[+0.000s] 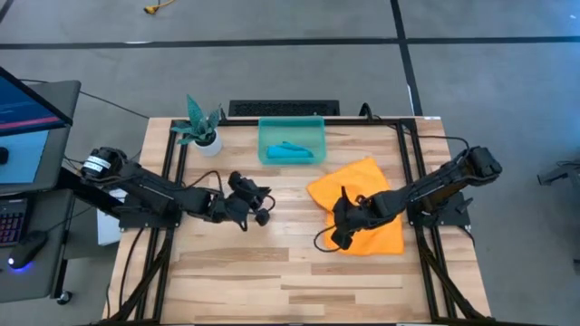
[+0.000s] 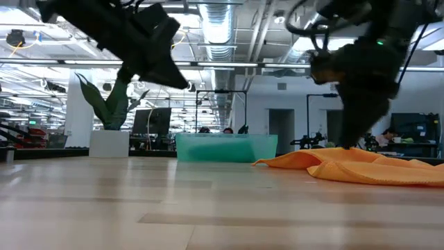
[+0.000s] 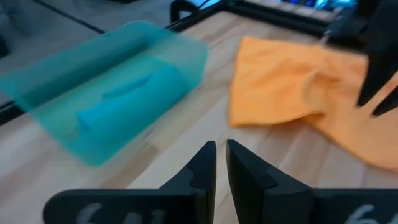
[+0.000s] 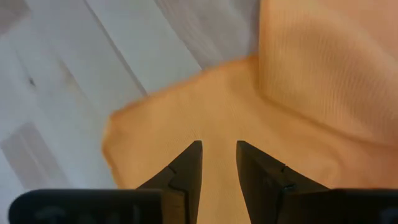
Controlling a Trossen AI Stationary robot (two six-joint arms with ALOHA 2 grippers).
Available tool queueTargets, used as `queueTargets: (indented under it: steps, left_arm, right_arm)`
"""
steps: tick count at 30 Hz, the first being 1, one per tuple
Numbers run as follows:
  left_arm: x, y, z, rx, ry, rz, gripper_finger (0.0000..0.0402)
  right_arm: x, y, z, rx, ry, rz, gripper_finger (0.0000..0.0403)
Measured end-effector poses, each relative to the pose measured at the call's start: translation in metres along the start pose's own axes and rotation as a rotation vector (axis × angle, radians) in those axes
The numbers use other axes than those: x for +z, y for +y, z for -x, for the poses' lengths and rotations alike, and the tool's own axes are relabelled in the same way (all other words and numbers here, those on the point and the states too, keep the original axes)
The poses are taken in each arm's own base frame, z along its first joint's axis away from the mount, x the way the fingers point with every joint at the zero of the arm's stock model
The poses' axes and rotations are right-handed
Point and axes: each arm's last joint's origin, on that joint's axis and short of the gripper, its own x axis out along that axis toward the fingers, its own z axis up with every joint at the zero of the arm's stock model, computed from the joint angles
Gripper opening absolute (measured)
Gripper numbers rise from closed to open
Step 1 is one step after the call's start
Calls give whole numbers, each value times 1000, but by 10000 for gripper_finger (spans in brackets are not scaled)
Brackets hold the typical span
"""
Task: Roll microfiber towels into tight, uniform cylinder then place into a basket
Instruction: Roll the orange microfiber cloth
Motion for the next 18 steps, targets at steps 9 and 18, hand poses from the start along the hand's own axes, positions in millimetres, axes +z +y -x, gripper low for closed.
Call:
queueTargets:
  steps: [9, 18]
  left_arm:
    - [4, 2, -5, -77, 32, 34, 29]
    - [1, 0, -5, -148, 89, 38, 29]
  right_arm:
    - [0, -6, -6, 3, -10, -48, 120]
    - [30, -21, -9, 39, -110, -75, 120]
